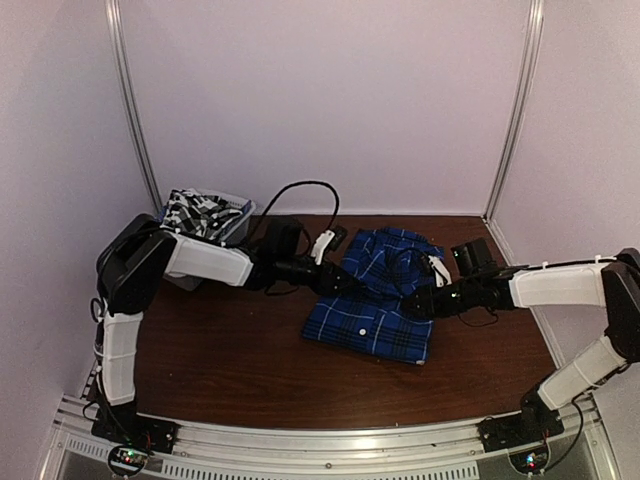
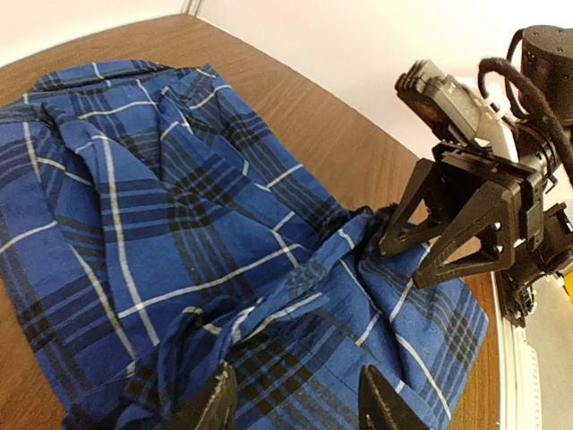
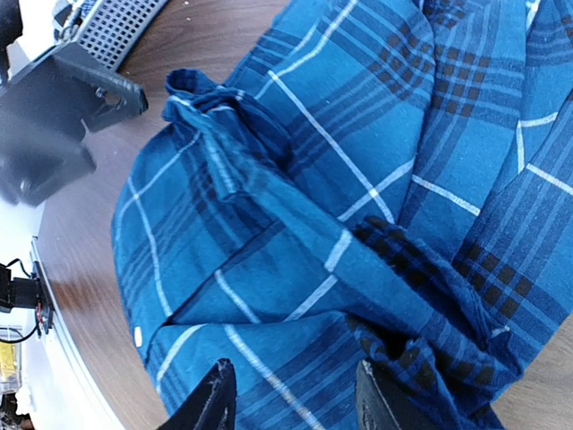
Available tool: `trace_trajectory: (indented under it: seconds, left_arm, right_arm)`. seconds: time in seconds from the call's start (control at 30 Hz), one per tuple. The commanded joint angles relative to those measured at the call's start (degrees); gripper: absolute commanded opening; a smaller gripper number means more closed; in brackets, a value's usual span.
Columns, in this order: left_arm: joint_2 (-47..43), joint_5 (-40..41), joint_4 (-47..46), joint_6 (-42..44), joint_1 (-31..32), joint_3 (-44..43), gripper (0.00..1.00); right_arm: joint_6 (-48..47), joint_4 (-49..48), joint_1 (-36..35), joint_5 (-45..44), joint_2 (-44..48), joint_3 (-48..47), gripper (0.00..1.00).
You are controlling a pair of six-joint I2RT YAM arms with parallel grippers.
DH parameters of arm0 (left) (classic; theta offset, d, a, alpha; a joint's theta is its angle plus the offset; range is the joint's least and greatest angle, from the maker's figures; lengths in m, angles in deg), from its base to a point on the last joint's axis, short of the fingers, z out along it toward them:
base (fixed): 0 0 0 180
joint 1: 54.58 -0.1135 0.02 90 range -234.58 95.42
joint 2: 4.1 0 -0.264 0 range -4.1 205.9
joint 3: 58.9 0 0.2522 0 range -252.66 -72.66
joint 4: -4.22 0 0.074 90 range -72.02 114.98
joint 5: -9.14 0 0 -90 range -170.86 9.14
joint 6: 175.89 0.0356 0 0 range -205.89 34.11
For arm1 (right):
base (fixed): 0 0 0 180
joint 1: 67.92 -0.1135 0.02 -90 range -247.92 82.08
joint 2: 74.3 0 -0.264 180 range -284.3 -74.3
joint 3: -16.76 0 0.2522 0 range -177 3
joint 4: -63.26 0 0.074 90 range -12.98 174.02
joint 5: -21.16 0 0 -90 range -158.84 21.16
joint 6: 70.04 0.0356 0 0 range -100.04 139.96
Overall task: Fold and stack the long sleeve shirts
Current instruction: Smooth out the 2/3-rectangle-folded shirt at the center of the board.
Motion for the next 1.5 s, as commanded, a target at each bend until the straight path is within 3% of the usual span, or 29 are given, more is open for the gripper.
trace_trajectory:
  seconds: [0.0,0.3,0.6,0.87,1.13,1.47]
  left_arm:
    - [5.15,-3.19,-3.08,-2.56,1.11,-4.67,0.47]
    - [15.12,4.25,-2.4,-9.82,1.14,-13.12,0.44]
    - [17.07,11.03,-5.07,-16.85,1.14,-8.13,0.44]
    - [10.82,5.58,-15.49,-14.07,1.14,-1.02,0.49]
    - [1.63,5.01,-21.31,-12.08,1.21,9.32,0.52]
    - [-1.28,3.71,-24.04,-14.07,3.79,21.16,0.51]
  right_arm:
    - [0.26,-5.41,0.8,-0.25,-3.33,-0.57,0.47]
    - [0.26,-11.05,4.75,-0.41,-10.27,-0.11,0.46]
    - [1.16,-15.16,8.62,2.68,-15.77,2.47,0.47]
    - [1.2,-14.05,8.46,3.73,-4.7,5.53,0.48]
    - [4.71,-14.34,3.25,3.94,7.35,10.47,0.49]
    - [11.65,-20.87,-8.14,1.08,7.12,17.8,0.48]
